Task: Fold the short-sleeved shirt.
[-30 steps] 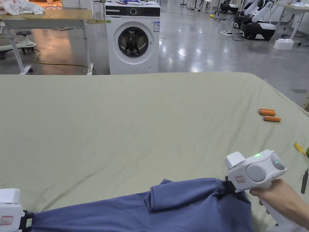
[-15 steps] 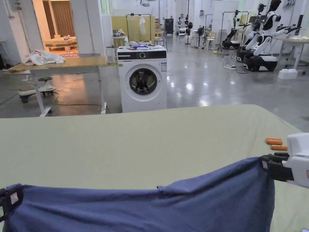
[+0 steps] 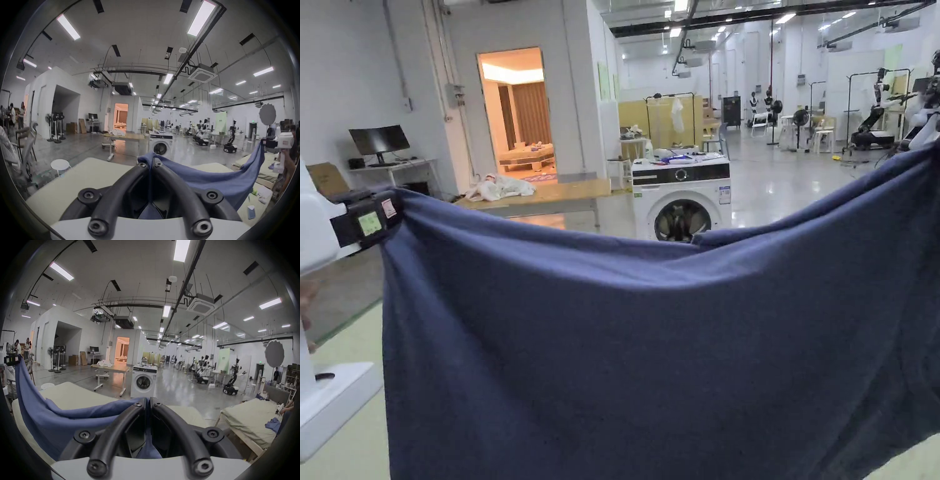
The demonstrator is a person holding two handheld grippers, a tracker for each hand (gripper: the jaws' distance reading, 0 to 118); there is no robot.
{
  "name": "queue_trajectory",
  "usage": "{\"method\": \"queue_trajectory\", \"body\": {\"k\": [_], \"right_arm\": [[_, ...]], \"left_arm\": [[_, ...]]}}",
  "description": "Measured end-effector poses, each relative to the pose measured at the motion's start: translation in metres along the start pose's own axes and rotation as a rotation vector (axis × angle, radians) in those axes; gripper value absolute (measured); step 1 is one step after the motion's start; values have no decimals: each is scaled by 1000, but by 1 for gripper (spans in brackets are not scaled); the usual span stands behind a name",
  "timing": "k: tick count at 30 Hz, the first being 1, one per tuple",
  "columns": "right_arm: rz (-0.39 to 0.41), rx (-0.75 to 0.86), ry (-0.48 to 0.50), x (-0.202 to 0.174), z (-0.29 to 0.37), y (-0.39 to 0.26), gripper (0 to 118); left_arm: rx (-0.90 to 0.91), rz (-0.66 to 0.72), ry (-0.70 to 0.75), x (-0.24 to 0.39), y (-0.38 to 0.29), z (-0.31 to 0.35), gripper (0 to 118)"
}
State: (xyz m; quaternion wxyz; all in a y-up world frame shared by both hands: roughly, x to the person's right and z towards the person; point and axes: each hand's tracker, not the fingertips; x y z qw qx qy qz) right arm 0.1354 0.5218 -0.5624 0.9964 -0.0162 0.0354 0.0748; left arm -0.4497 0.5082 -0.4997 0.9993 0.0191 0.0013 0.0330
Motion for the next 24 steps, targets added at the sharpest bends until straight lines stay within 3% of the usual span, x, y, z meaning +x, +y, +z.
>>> {"method": "queue_trajectory", "body": {"k": [7, 11, 16, 19, 24], "right_arm": [[24, 66, -82, -7, -57, 57, 2], [-1, 73, -124, -14, -100, 79, 2], [46, 112, -206, -26, -141, 97, 2], [12, 98, -214, -29, -164, 102, 2], [55, 84, -263, -33, -194, 102, 2]], "left_arm": [[-6, -116, 138, 3, 35, -61, 0], [-26, -111, 173, -1, 43, -108, 0], [-35, -87, 182, -9, 44, -150, 0], [-44, -99, 194, -12, 44, -179, 0], [-33, -75, 209, -17, 44, -209, 0]]}}
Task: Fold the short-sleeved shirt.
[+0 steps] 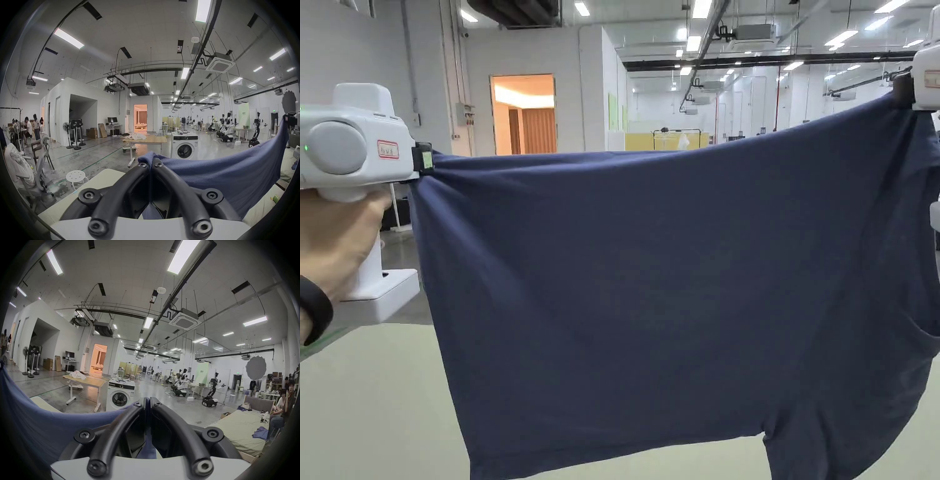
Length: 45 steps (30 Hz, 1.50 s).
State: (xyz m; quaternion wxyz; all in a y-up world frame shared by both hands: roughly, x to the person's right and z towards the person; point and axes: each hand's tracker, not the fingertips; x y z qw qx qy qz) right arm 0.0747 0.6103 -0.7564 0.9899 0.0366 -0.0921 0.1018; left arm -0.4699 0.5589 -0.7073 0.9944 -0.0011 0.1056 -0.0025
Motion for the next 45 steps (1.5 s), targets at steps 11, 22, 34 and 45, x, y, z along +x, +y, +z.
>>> {"method": "queue_trajectory", "body": {"k": [11, 22, 34, 45], "right_arm": [[-99, -160, 59, -2, -29, -95, 2], [-137, -181, 183, 47, 86, -188, 2], [-249, -347, 247, 81, 316, -344, 2], [-341, -703, 153, 79, 425, -463, 2]], "left_arm": [[-135, -17, -50, 12, -87, -22, 0], [-184, 15, -185, -7, -175, 90, 0], [-251, 150, -205, -39, -315, 302, 0], [-506, 131, -180, -55, -423, 372, 0]]}}
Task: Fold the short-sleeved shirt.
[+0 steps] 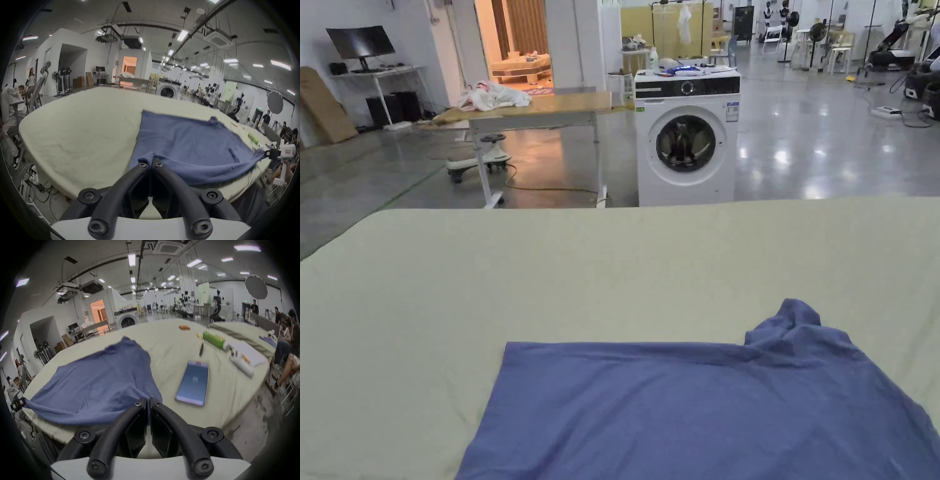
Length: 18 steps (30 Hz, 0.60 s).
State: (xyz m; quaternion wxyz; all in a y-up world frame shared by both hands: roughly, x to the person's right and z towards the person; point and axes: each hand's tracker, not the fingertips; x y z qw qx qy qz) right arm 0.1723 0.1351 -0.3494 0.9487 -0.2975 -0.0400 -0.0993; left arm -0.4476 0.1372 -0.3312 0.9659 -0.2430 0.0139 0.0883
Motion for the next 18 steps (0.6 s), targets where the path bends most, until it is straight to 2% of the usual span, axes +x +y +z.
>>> {"method": "queue_trajectory", "body": {"k": [2, 3, 4, 5, 6, 7, 9, 10, 14, 18], "right_arm": [[15, -17, -3, 4, -1, -10, 3], [31, -25, -10, 5, -1, -13, 9], [50, -40, -8, 5, -1, -16, 21], [71, -42, -12, 4, 1, -18, 49], [91, -45, -28, 3, 2, -20, 63], [119, -58, -47, 3, 3, -20, 63], [128, -35, -68, 4, 8, -18, 66], [134, -18, -71, 2, 11, -16, 66], [84, 103, 3, -18, 34, 5, 66], [98, 217, 80, -52, 53, 27, 66]], "left_arm": [[-44, 6, -5, -5, -9, -5, 0], [-76, 14, -1, -8, -12, -8, 8], [-79, 6, 1, -10, -15, -9, 20], [-70, -3, 13, -11, -18, -8, 41], [-77, -25, 33, -12, -18, -7, 59], [-68, -38, 54, -13, -18, -5, 59], [-20, -45, 95, -14, -13, 4, 73], [4, -39, 114, -13, -7, 9, 75], [174, -65, 171, 11, 18, 44, 75], [292, -118, 194, 48, 42, 76, 75]]}}
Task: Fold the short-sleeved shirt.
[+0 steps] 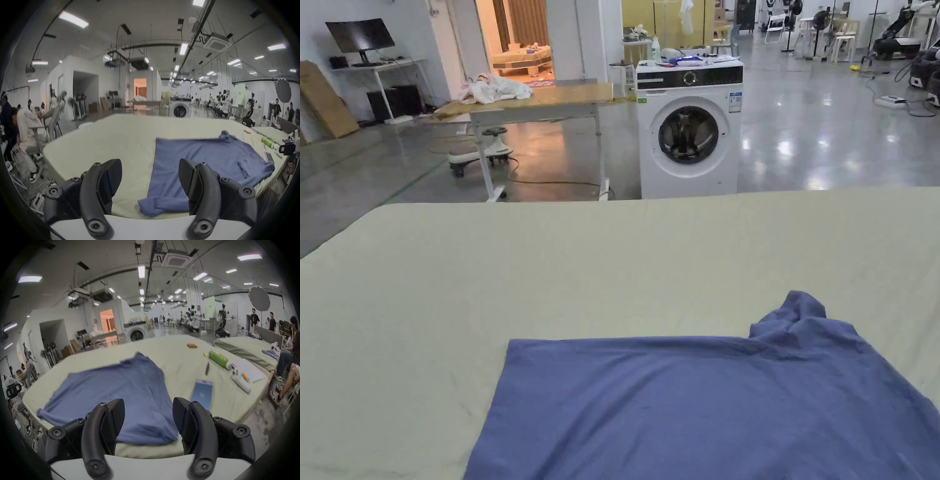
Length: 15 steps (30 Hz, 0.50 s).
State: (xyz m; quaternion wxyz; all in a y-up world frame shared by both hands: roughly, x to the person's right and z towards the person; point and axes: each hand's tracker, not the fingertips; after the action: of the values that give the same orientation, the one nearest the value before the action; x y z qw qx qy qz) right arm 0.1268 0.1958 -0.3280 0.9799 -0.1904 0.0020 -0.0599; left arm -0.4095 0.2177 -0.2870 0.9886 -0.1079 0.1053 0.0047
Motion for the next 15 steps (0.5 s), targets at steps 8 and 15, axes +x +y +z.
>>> {"method": "queue_trajectory", "body": {"k": [8, 15], "right_arm": [[96, 108, 117, -41, 7, 25, 10], [144, 102, 159, -63, 6, 11, 0]], "left_arm": [[89, -60, -91, 36, 37, 25, 17], [82, -22, -184, 47, 36, 26, 0]]}}
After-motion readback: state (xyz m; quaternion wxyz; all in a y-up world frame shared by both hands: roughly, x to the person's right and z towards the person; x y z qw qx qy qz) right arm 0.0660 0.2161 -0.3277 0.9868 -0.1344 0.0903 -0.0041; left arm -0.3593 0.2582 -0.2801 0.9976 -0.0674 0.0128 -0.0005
